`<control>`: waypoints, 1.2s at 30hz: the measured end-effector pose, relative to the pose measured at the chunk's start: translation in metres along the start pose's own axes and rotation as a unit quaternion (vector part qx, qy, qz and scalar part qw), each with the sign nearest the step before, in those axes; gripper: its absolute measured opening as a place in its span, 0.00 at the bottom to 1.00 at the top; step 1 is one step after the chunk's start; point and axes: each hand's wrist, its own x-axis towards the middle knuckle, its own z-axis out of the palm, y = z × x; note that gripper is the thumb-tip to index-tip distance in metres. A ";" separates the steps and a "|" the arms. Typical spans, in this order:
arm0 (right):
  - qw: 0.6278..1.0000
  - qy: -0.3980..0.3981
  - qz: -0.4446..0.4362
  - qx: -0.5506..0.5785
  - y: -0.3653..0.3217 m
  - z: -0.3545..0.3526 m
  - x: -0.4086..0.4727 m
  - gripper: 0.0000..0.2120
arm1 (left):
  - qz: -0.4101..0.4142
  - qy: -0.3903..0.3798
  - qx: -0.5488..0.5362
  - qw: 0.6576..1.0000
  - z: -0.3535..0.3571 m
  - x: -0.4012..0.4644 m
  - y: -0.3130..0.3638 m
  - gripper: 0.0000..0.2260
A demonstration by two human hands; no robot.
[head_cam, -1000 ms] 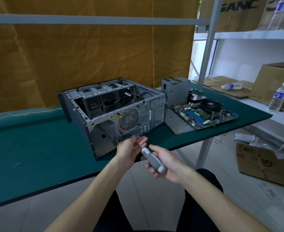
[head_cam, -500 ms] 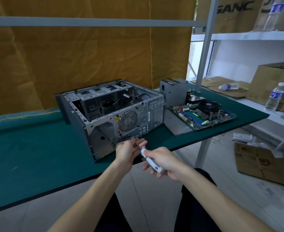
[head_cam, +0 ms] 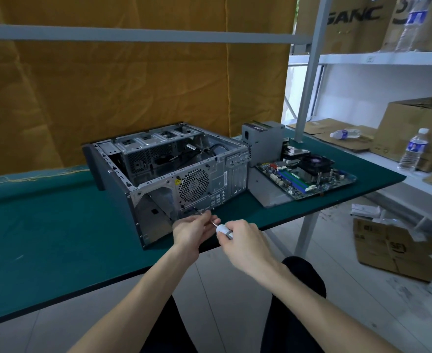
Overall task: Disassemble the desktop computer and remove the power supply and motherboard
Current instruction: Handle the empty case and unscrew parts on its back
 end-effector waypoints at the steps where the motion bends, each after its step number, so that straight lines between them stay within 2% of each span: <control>1: 0.999 0.020 -0.021 -0.031 0.001 0.003 -0.001 0.08 | 0.001 0.002 0.000 1.000 0.001 0.000 -0.001 0.08; 2: 1.000 -0.002 -0.010 0.020 0.003 0.004 0.000 0.06 | -0.003 -0.001 -0.006 1.000 0.001 0.000 -0.001 0.07; 3: 0.990 -0.051 0.039 0.128 0.002 0.001 0.002 0.09 | -0.008 -0.007 -0.013 1.000 0.001 -0.001 0.000 0.06; 4: 0.953 -0.120 0.111 0.254 0.001 -0.002 0.004 0.12 | -0.014 -0.015 -0.021 1.000 0.000 -0.001 0.002 0.07; 5: 0.900 -0.191 0.176 0.350 0.000 -0.006 0.005 0.15 | -0.021 -0.029 -0.031 0.999 -0.002 -0.001 0.003 0.08; 6: 0.855 -0.236 0.212 0.410 -0.002 -0.010 0.006 0.16 | -0.030 -0.045 -0.041 0.998 -0.004 -0.001 0.005 0.10; 7: 0.834 -0.256 0.220 0.436 -0.002 -0.011 0.007 0.16 | -0.039 -0.060 -0.048 0.996 -0.006 -0.001 0.007 0.11; 8: 0.838 -0.252 0.211 0.435 -0.003 -0.010 0.007 0.13 | -0.043 -0.068 -0.049 0.996 -0.008 -0.002 0.008 0.12; 9: 0.871 -0.226 0.186 0.395 -0.003 -0.007 0.006 0.10 | -0.043 -0.067 -0.041 0.996 -0.007 -0.002 0.008 0.12; 11: 0.968 -0.128 0.105 0.189 -0.004 0.004 0.005 0.07 | -0.027 -0.041 -0.010 0.999 -0.005 -0.003 0.006 0.10; 12: 0.991 -0.073 0.063 0.088 -0.003 0.008 0.004 0.06 | -0.021 -0.027 -0.002 0.999 -0.004 -0.003 0.004 0.09; 13: 0.997 -0.043 0.041 0.051 -0.002 0.012 0.004 0.06 | -0.023 -0.020 -0.003 1.000 -0.003 -0.003 0.004 0.08; 14: 0.992 -0.054 0.049 0.104 0.000 0.013 0.004 0.06 | -0.029 -0.021 -0.015 0.999 -0.002 -0.003 0.004 0.07; 15: 0.967 -0.092 0.092 0.218 0.000 0.009 0.006 0.08 | -0.037 -0.030 -0.032 0.998 -0.002 -0.002 0.005 0.07; 17: 0.857 -0.199 0.199 0.431 0.000 -0.004 0.007 0.14 | -0.049 -0.059 -0.067 0.995 -0.003 0.000 0.005 0.08; 18: 0.818 -0.235 0.222 0.475 0.000 -0.010 0.007 0.16 | -0.053 -0.071 -0.080 0.993 -0.004 0.001 0.006 0.09; 19: 0.809 -0.249 0.226 0.482 0.001 -0.013 0.008 0.17 | -0.056 -0.076 -0.086 0.992 -0.004 0.003 0.006 0.10; 20: 0.826 -0.236 0.214 0.464 0.000 -0.013 0.009 0.17 | -0.056 -0.072 -0.084 0.992 -0.005 0.004 0.006 0.10; 21: 0.871 -0.201 0.184 0.409 -0.002 -0.011 0.009 0.15 | -0.054 -0.060 -0.081 0.993 -0.004 0.006 0.006 0.10; 23: 0.965 -0.091 0.107 0.221 -0.005 -0.005 0.009 0.08 | -0.049 -0.021 -0.098 0.994 0.000 0.011 0.006 0.09; 24: 0.985 -0.044 0.074 0.148 -0.006 -0.003 0.009 0.05 | -0.055 -0.007 -0.126 0.990 0.003 0.014 0.008 0.07; 25: 0.990 -0.031 0.061 0.126 -0.007 -0.001 0.009 0.03 | -0.066 0.001 -0.156 0.986 0.006 0.016 0.010 0.07; 27: 0.969 -0.095 0.099 0.204 -0.010 0.002 0.009 0.04 | -0.086 0.011 -0.190 0.978 0.011 0.019 0.013 0.06; 30: 0.891 -0.214 0.196 0.350 -0.011 -0.007 0.011 0.10 | -0.095 0.022 -0.215 0.972 0.016 0.020 0.013 0.10; 32: 0.838 -0.261 0.230 0.421 -0.008 -0.015 0.012 0.14 | -0.091 0.023 -0.223 0.970 0.016 0.020 0.014 0.10; 33: 0.823 -0.267 0.239 0.440 -0.005 -0.017 0.011 0.15 | -0.085 0.023 -0.224 0.971 0.016 0.020 0.013 0.10; 34: 0.825 -0.255 0.240 0.443 -0.002 -0.017 0.011 0.16 | -0.078 0.022 -0.219 0.972 0.016 0.019 0.013 0.09; 36: 0.876 -0.191 0.204 0.392 -0.001 -0.013 0.010 0.14 | -0.068 0.020 -0.190 0.979 0.018 0.016 0.010 0.08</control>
